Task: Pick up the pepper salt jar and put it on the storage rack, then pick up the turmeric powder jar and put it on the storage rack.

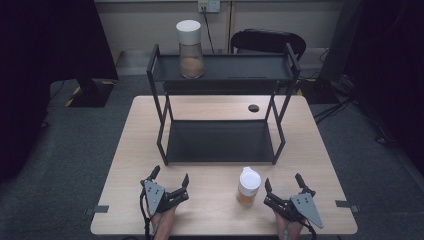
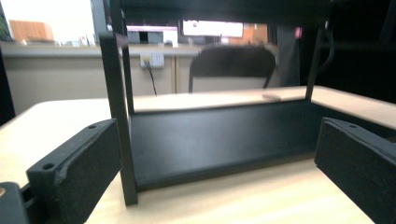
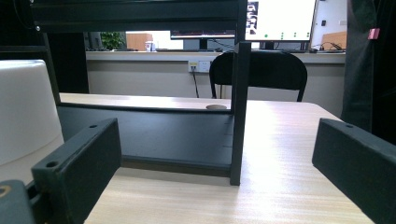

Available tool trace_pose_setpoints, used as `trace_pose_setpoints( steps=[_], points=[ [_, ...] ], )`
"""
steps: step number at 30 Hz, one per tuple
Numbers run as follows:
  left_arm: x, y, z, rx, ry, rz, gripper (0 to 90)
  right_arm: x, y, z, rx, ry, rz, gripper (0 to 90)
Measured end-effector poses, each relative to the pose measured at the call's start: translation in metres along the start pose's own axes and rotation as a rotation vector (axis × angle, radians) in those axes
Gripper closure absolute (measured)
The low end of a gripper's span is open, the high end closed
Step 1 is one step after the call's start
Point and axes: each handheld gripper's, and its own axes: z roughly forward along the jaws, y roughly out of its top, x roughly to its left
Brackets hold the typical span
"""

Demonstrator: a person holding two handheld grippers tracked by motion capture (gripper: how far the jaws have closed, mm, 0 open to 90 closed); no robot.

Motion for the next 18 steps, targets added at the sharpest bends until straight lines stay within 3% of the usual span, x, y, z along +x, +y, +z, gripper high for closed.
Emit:
trace_pose_setpoints(
  steps=[3, 8, 18],
  points=[
    [-0.0009, -0.0008, 0.0000, -0.005, -0.002, 0.018, 0.2, 0.0000, 0.0000, 0.0000, 0.000, 0.000, 0.000, 0.1],
    [-0.0012, -0.0004, 0.0004, -0.002, 0.006, 0.002, 0.2, 0.0000, 0.0000, -0.0001, 0.000, 0.000, 0.000, 0.0],
    [-0.0028, -0.0002, 0.0005, -0.001, 0.007, 0.017, 1.2, -0.0005, 0.0000, 0.0000, 0.000, 0.003, 0.001, 0.0]
  ],
)
